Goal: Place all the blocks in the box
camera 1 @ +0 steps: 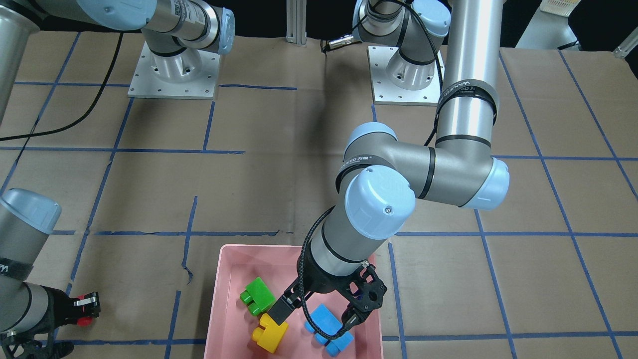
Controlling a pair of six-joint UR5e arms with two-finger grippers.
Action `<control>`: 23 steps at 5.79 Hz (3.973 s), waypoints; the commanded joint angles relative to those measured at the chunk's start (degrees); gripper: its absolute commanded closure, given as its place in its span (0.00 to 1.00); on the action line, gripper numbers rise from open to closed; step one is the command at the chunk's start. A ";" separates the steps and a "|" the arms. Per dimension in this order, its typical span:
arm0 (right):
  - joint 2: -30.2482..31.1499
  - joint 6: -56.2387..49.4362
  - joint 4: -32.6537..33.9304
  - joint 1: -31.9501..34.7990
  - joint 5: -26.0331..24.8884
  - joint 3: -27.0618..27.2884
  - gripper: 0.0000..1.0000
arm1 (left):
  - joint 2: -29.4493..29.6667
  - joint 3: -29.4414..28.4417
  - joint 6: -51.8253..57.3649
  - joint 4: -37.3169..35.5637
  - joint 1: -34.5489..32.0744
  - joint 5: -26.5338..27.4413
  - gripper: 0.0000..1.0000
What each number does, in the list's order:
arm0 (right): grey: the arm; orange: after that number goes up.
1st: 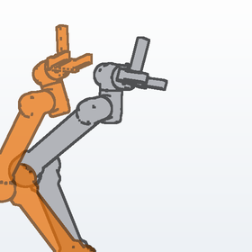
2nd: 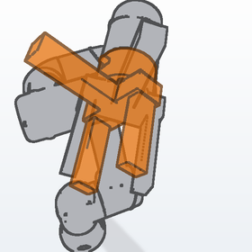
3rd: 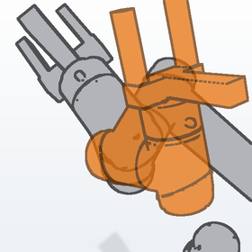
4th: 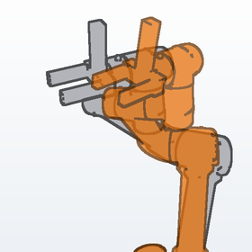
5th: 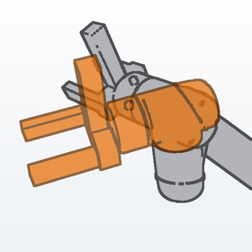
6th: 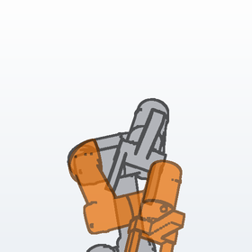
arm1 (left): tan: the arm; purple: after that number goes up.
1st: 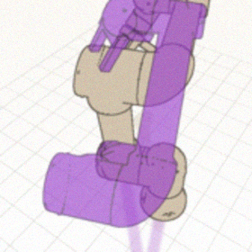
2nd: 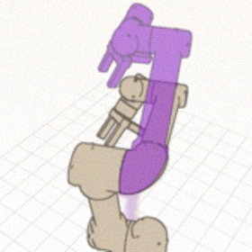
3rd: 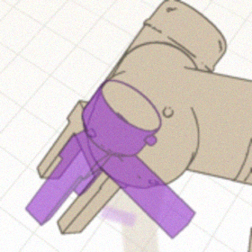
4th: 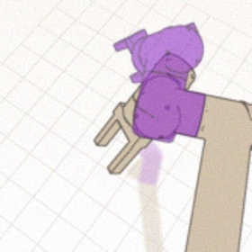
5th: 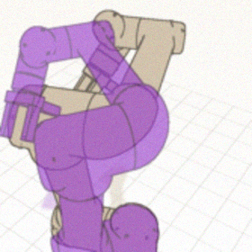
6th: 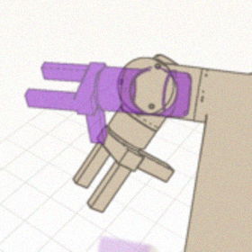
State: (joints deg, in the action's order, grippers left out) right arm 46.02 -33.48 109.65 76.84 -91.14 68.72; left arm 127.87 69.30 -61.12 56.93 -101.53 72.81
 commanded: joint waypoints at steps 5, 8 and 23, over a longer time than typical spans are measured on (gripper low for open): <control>7.42 31.11 -14.33 12.07 0.96 -12.25 0.80 | -12.68 9.68 43.36 10.06 11.87 12.57 0.01; 4.54 54.07 -12.98 24.29 5.68 -14.14 0.80 | -20.98 12.87 59.00 21.86 12.15 21.60 0.00; 38.66 38.57 -20.60 13.86 1.69 14.93 0.00 | -35.15 14.90 59.19 35.79 10.21 15.70 0.01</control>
State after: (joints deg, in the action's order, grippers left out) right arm 79.15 4.86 89.78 90.89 -88.20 79.92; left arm 92.83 84.24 -1.96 92.69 -91.31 88.47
